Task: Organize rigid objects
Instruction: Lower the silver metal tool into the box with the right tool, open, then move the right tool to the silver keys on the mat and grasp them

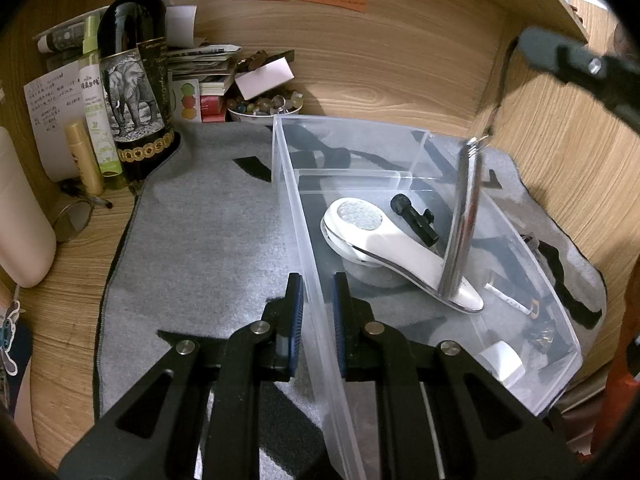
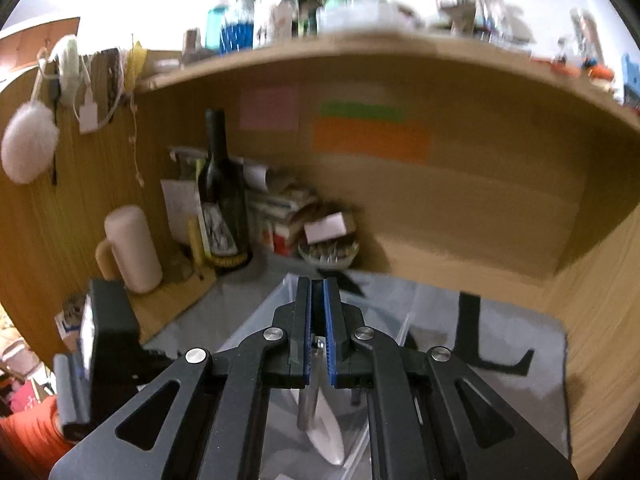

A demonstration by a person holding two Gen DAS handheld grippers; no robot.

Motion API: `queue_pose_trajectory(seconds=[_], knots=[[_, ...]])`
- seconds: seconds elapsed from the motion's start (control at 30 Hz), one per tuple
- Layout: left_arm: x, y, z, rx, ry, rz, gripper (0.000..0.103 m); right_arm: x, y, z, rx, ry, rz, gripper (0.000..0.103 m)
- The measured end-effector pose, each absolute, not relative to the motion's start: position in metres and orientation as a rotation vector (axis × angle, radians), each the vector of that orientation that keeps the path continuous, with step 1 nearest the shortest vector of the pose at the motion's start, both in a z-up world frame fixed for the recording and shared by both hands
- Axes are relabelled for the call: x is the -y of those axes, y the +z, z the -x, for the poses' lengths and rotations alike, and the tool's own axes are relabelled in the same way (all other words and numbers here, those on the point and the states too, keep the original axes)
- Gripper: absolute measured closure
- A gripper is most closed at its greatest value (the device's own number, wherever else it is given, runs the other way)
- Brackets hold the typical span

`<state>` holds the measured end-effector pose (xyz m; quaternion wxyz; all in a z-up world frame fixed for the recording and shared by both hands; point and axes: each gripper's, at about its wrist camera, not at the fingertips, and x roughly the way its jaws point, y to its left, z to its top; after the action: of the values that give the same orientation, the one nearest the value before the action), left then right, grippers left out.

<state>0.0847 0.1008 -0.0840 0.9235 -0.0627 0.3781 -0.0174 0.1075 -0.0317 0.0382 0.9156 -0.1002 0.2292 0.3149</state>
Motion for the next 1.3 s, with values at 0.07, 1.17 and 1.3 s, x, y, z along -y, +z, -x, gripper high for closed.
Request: queue_pose_trajectory(seconds=[0.07,1.17,1.3], knots=[[-0.101,-0.084,-0.085,-0.776,-0.036,0.130,0.090,0.030,0.031,-0.111,-0.497,0.645,0.210,0.098],[-0.101,-0.084,-0.085,-0.776,-0.037,0.130,0.090,0.022,-0.036,-0.131,-0.770,0.655,0.281,0.055],[-0.101,-0.084,-0.085,-0.776,-0.037,0.129,0.090,0.028,-0.028,-0.129,-0.736,0.640,0.266,0.044]])
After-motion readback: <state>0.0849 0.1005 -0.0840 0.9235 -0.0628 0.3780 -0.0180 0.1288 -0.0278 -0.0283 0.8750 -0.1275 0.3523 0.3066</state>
